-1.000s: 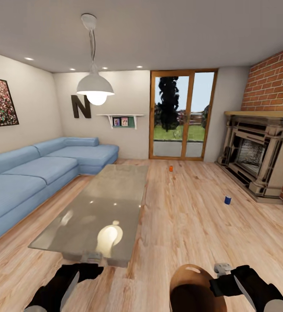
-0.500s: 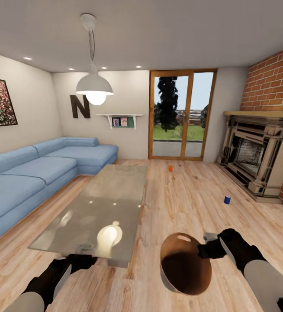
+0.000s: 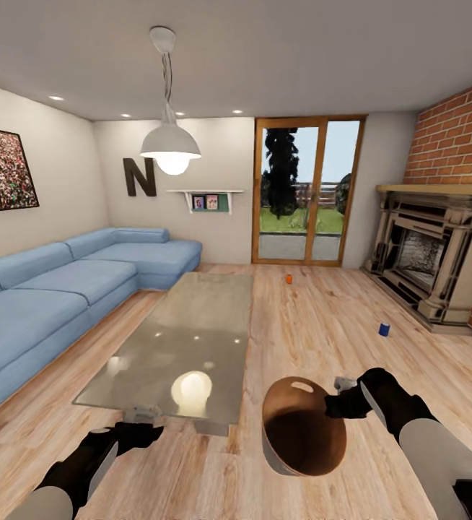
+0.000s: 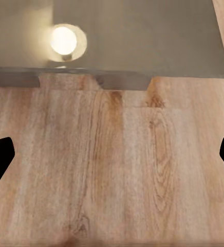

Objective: Put the three can of soda from the living room inside the tash can in the kitchen.

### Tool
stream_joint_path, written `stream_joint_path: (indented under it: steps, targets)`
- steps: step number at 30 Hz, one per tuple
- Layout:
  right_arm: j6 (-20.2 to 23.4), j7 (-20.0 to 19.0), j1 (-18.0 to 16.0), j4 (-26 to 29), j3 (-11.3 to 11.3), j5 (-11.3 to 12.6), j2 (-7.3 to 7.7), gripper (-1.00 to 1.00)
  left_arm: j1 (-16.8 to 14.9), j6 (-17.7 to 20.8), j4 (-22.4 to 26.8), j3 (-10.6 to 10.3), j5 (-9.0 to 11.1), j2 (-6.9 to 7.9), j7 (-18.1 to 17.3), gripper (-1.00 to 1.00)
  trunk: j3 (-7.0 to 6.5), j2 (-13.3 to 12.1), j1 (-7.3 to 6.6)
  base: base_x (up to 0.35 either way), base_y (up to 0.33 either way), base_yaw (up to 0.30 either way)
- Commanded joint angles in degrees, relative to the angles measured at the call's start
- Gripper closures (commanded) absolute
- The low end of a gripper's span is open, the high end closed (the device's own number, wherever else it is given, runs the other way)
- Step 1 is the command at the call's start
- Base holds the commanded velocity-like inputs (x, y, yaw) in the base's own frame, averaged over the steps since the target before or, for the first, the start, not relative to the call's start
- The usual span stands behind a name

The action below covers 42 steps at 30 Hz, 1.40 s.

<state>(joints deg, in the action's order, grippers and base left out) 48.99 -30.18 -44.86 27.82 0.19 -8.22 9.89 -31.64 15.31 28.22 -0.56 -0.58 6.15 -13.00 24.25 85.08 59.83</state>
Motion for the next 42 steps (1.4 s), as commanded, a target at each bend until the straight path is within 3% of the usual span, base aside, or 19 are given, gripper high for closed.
stream_joint_path:
  steps: [1,4,7,9,14,19,35,38,42]
  targets:
    - [2.24,-0.44,-0.04,0.04,-0.28,1.54,-0.02,1.0,0.0,-0.04,-0.01,-0.02,0.08,0.0,0.0,-1.0,-0.01,0.0,0.0,-0.054,0.166,0.0]
    - [7.95,-0.67,-0.05,0.1,-0.36,1.47,0.01,1.0,0.0,-0.2,0.02,-0.05,0.34,0.0,0.04,-1.0,-0.01,0.0,0.0,-0.028,0.087,0.0]
    - [9.62,-0.73,-0.05,0.06,-0.7,1.46,-0.03,1.0,0.0,-0.72,0.03,-0.08,0.25,0.0,0.07,-1.0,-0.01,0.0,0.0,-0.007,0.021,0.0]
    - [10.17,-0.49,-0.05,0.04,-3.77,1.38,-0.04,1.0,0.0,-1.18,0.06,-0.18,0.06,-0.08,0.11,-1.0,-0.01,0.0,0.0,-0.002,0.007,0.0]
    - [10.39,-0.33,-0.05,0.1,-6.35,1.23,0.04,1.0,0.0,-1.82,0.12,-0.22,0.11,-0.2,0.36,-1.0,-0.01,0.0,0.0,-0.001,0.002,0.0]
    - [10.35,-0.32,-0.05,0.12,-6.71,1.26,0.19,1.0,0.0,-3.91,0.13,-0.23,0.07,-0.29,0.54,-1.0,0.39,0.81,0.44,0.0,0.0,0.0]
    - [10.24,-0.31,-0.05,0.13,-6.69,1.11,0.0,1.0,0.0,-4.33,-0.42,-0.23,-0.27,-0.29,0.73,-1.0,4.24,7.22,3.95,0.0,0.0,0.0]
    - [10.18,-0.31,-0.05,0.13,-6.7,1.1,0.0,1.0,0.0,-4.79,-6.89,-0.19,-0.16,-0.32,0.82,-1.0,5.04,8.43,4.61,0.0,0.0,0.0]
    - [10.17,-0.31,-0.05,0.18,-6.63,1.1,0.03,1.0,-0.05,-7.21,-12.04,0.2,-0.12,-0.31,1.05,-1.0,6.12,10.03,5.49,0.0,0.0,0.0]
